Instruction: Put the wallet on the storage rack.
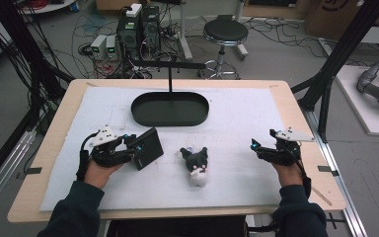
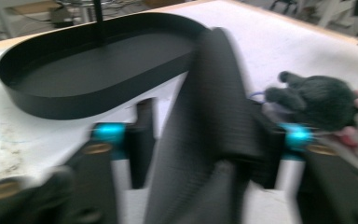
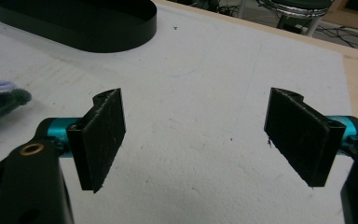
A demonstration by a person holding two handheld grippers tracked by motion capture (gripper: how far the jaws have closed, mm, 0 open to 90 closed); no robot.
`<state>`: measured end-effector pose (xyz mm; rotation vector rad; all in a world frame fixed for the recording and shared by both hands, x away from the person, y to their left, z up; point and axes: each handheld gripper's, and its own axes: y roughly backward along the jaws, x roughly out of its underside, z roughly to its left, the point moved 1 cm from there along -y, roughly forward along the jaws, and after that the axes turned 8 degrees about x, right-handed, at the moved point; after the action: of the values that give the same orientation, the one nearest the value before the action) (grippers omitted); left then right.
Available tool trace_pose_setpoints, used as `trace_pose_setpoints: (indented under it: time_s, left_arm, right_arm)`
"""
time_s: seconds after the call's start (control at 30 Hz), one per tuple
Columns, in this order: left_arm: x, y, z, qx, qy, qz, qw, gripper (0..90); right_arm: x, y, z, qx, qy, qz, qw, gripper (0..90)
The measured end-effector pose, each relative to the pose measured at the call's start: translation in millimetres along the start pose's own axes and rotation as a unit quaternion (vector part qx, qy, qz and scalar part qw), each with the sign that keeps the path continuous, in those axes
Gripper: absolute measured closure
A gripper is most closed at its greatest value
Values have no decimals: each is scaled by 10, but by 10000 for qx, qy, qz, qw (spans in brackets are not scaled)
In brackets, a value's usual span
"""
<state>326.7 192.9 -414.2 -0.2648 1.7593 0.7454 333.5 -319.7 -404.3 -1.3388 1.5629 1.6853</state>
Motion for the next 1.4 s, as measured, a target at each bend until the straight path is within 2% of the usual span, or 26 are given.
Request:
trace_pose_setpoints:
  time_s: [0.03, 0.13, 0.2, 0.27, 0.3, 0.4, 0.43, 0.5, 0.57, 0.63, 0.7, 0.77, 0.8, 0.9, 1.03, 1.13, 1.17, 1.23, 1.3, 1.4]
  left_arm:
    - [0, 0, 0, 0, 0, 0, 10000, 650]
    - [2, 54, 59, -151, 117, -90, 9998, 717]
    - [2, 91, 112, -275, 320, -177, 9990, 751]
    - [-18, 141, 176, -433, 587, -368, 9967, 760]
    - [-45, 167, 204, -546, 640, -475, 9953, 762]
    - [-173, 227, 290, -841, 562, -794, 9917, 766]
    - [-203, 231, 313, -874, 513, -870, 9910, 766]
    - [-286, 216, 368, -927, 324, -1125, 9888, 765]
    - [-390, 189, 418, -1073, 94, -1229, 9866, 765]
    - [-506, 150, 468, -1290, -43, -1198, 9844, 764]
    - [-614, 99, 550, -1411, -50, -1222, 9824, 764]
    - [-664, 47, 625, -1462, -24, -1215, 9818, 763]
    - [-664, 47, 625, -1462, -24, -1215, 9818, 763]
    - [-692, -108, 772, -1546, 26, -1062, 9823, 761]
    - [-624, -264, 889, -1642, 106, -904, 9822, 762]
    - [-595, -336, 926, -1679, 128, -873, 9818, 762]
    - [-600, -404, 957, -1689, 117, -830, 9821, 762]
    - [-598, -454, 987, -1678, 149, -954, 9811, 762]
    - [-602, -514, 1021, -1685, 142, -830, 9821, 762]
    - [-604, -603, 1069, -1713, 148, -786, 9820, 762]
  right_arm:
    - [1, -1, 0, -2, -9, -2, 10000, 207]
    - [4, -5, -2, 2, 6, 4, 10000, 207]
    - [2, -7, 6, -5, 22, 4, 10000, 207]
    - [-6, -4, 16, -20, 29, -6, 10000, 207]
    - [-11, 0, 18, -23, 3, -19, 10000, 207]
    - [-20, 5, -11, -20, -86, -71, 9999, 207]
    - [-17, -1, -24, -40, -114, -77, 9999, 207]
    - [-14, -6, -32, -42, -133, -68, 9999, 207]
    - [-18, -13, -31, -65, -143, -76, 9998, 207]
    - [-23, -21, -25, -74, -142, -78, 9998, 207]
    - [-24, -34, -26, -95, -115, -91, 9998, 207]
    - [-25, -37, -26, -111, -143, -81, 9998, 207]
    - [-26, -40, -31, -98, -142, -99, 9998, 207]
    - [-25, -38, -46, -111, -173, -101, 9997, 207]
    - [-24, -28, -57, -114, -206, -119, 9997, 207]
    - [-24, -27, -59, -119, -225, -126, 9996, 207]
    - [-21, -29, -61, -119, -246, -112, 9996, 207]
    - [-20, -31, -61, -118, -257, -106, 9995, 207]
    - [-17, -35, -64, -128, -247, -104, 9996, 207]
    - [-16, -34, -69, -129, -264, -105, 9995, 207]
